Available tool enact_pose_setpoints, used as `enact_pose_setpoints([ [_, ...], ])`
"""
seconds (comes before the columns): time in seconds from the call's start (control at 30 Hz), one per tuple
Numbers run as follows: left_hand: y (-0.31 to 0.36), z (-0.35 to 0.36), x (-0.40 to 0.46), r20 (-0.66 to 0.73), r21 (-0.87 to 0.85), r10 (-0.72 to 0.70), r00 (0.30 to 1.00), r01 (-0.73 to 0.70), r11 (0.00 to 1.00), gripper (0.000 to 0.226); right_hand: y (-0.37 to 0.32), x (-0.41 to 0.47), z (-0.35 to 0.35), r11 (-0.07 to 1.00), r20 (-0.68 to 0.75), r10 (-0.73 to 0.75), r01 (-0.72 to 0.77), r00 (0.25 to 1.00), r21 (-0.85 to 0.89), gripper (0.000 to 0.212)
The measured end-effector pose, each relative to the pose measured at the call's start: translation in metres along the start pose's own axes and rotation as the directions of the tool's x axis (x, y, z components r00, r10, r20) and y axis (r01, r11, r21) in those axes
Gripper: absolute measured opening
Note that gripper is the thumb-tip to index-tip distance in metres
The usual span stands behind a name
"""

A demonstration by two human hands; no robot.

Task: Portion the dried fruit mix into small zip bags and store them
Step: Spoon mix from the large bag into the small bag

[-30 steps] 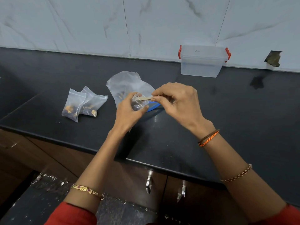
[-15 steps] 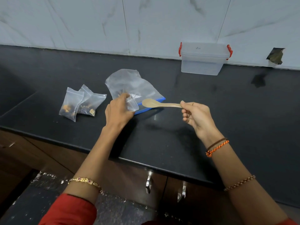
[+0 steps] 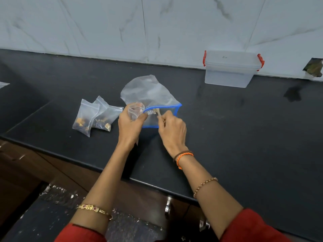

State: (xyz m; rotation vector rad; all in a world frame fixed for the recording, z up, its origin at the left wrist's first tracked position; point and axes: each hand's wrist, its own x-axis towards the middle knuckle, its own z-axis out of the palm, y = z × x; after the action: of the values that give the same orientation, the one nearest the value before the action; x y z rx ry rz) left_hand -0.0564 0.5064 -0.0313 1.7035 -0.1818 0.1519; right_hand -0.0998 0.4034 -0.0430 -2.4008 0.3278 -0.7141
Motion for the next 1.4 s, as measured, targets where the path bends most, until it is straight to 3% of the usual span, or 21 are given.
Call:
enact_pose_setpoints([
  [0.1, 0.0, -0.005, 0.002, 0.014, -0.093, -0.003, 1.0, 0.004, 0.996, 0.024, 0.0, 0.008, 0.01, 0.987, 0.149, -0.006, 0.03, 0.989, -0.157, 0.024],
  [0.23, -0.003, -0.011, 0.008, 0.024, -0.226, -0.025, 0.999, 0.03, 0.974, 0.026, 0.0, 0.012, 0.009, 0.977, 0.196, -0.055, 0.093, 0.979, -0.193, 0.023],
  [0.33, -0.004, -0.015, 0.013, 0.062, -0.294, -0.042, 0.997, 0.058, 0.954, 0.028, -0.003, 0.008, 0.01, 0.994, 0.196, -0.095, 0.105, 0.976, -0.042, 0.021],
  [0.4, -0.006, -0.017, 0.017, 0.097, -0.302, -0.038, 0.995, 0.066, 0.951, 0.028, -0.008, 0.004, 0.014, 0.987, 0.214, -0.029, -0.007, 0.976, 0.163, 0.019],
  [0.47, -0.006, -0.018, 0.02, 0.114, -0.311, -0.03, 0.993, 0.065, 0.948, 0.028, -0.013, 0.003, 0.017, 0.89, 0.243, 0.138, -0.228, 0.96, 0.394, 0.019],
  [0.57, -0.005, -0.018, 0.021, 0.121, -0.319, -0.005, 0.993, 0.044, 0.947, 0.027, -0.016, 0.004, 0.012, 0.595, 0.334, 0.381, -0.505, 0.862, 0.625, 0.024],
  [0.63, -0.005, -0.018, 0.022, 0.117, -0.321, -0.003, 0.993, 0.04, 0.946, 0.028, -0.016, 0.005, 0.006, 0.464, 0.397, 0.436, -0.58, 0.808, 0.67, 0.023],
  [0.73, -0.004, -0.019, 0.023, 0.123, -0.278, 0.024, 0.992, 0.012, 0.96, 0.029, -0.015, 0.004, -0.003, 0.409, 0.423, 0.446, -0.6, 0.789, 0.688, 0.023],
  [1.1, 0.003, -0.009, 0.01, 0.038, -0.265, 0.065, 0.997, -0.052, 0.963, 0.034, -0.001, -0.004, -0.029, 0.493, 0.348, 0.493, -0.586, 0.797, 0.643, 0.015],
  [1.17, 0.003, -0.009, 0.009, 0.029, -0.282, 0.053, 0.998, -0.042, 0.958, 0.033, 0.004, -0.003, -0.029, 0.556, 0.289, 0.501, -0.559, 0.816, 0.615, 0.017],
  [1.27, 0.002, -0.008, 0.009, 0.021, -0.289, 0.037, 0.999, -0.029, 0.957, 0.032, 0.009, -0.006, -0.027, 0.756, 0.154, 0.421, -0.439, 0.894, 0.486, 0.021],
  [1.33, 0.0, -0.007, 0.008, 0.021, -0.293, 0.019, 1.0, -0.012, 0.956, 0.031, 0.007, -0.01, -0.024, 0.835, 0.189, 0.328, -0.378, 0.925, 0.4, 0.023],
  [1.4, -0.001, -0.006, 0.007, 0.016, -0.298, 0.005, 1.0, 0.0, 0.955, 0.031, 0.0, -0.015, -0.019, 0.824, 0.275, 0.28, -0.377, 0.92, 0.423, 0.022],
])
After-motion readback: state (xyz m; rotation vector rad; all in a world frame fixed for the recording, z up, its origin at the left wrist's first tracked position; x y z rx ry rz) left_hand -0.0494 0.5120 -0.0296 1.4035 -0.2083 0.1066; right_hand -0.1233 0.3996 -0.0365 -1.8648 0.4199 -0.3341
